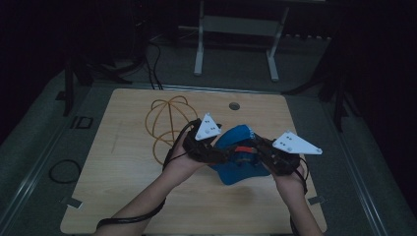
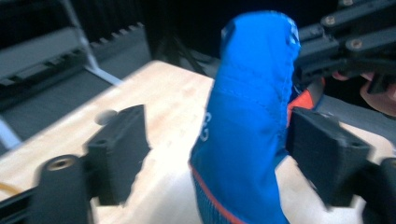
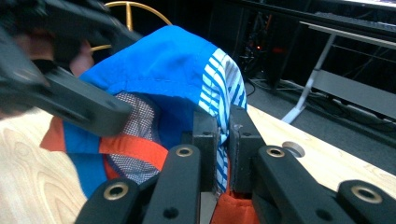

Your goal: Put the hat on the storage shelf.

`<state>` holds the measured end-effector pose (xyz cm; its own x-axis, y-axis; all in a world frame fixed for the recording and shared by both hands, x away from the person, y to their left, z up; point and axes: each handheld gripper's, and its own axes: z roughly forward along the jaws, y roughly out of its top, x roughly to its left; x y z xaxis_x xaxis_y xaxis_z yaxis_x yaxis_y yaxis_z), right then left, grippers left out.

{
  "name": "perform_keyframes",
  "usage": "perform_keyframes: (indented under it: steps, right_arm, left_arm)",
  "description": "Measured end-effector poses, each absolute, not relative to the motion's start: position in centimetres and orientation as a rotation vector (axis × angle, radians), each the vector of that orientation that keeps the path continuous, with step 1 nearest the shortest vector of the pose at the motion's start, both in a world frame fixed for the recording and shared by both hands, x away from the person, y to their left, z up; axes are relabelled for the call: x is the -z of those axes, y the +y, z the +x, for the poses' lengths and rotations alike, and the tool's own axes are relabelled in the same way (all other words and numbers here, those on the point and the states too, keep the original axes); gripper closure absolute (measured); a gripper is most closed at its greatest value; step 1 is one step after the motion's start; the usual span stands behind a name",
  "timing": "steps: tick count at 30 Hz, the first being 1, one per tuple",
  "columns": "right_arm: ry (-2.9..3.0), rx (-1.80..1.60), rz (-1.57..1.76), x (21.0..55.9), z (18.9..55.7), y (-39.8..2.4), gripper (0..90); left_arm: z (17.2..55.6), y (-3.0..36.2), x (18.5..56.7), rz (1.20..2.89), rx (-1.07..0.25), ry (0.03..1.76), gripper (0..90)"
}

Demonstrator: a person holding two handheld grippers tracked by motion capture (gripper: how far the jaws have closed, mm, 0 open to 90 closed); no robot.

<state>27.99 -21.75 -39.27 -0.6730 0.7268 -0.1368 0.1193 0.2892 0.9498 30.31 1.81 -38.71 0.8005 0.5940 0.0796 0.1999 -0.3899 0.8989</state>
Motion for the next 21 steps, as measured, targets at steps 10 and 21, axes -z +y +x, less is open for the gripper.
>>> perform_keyframes:
  steps: [10, 21]
  right_arm:
    - [2.0, -1.4, 0.739, 39.3, 27.9, -21.0, 83.6]
    - [1.988, -1.417, 0.755, 39.3, 27.5, -20.6, 83.3]
  left_arm:
    - [30.6, 1.3, 38.3, 2.0, -0.523, 0.635, 69.3]
    - [30.4, 0.6, 37.8, 2.019, -0.63, 0.611, 89.0]
